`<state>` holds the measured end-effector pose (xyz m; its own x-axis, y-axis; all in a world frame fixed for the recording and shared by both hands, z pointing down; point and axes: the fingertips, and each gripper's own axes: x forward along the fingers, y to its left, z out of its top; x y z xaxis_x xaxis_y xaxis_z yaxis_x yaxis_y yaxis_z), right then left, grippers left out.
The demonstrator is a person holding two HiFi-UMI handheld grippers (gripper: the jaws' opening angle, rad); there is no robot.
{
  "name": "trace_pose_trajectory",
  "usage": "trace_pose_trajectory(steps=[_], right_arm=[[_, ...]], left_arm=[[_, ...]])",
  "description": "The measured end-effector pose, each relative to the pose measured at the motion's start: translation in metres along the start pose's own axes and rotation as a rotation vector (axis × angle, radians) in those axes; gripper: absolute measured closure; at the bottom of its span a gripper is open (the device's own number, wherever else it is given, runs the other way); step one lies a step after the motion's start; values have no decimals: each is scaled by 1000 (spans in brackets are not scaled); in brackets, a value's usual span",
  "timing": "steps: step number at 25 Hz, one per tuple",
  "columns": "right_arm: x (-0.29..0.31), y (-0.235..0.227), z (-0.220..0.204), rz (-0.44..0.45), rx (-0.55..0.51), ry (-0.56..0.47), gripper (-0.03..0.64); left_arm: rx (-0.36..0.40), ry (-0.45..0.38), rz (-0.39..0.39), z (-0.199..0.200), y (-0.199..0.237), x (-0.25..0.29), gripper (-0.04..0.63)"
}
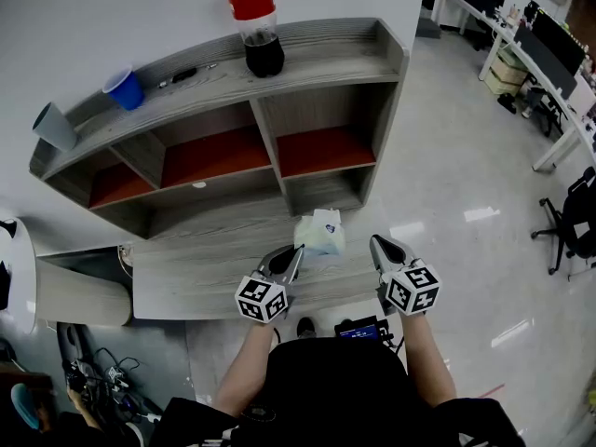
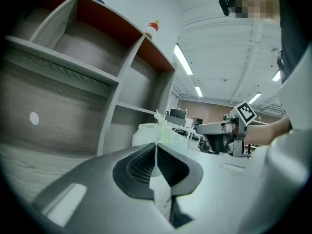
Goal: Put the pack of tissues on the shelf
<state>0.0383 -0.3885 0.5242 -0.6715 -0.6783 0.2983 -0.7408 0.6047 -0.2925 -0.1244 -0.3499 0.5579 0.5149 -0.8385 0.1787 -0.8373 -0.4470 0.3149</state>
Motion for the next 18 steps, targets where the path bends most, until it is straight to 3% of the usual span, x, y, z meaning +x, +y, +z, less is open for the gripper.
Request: trace_pose_trajectory(steps=[18], right_arm=[[-4, 2, -9, 40, -16, 30, 617]], left_arm=[[4, 16, 14, -9, -12, 3, 586]])
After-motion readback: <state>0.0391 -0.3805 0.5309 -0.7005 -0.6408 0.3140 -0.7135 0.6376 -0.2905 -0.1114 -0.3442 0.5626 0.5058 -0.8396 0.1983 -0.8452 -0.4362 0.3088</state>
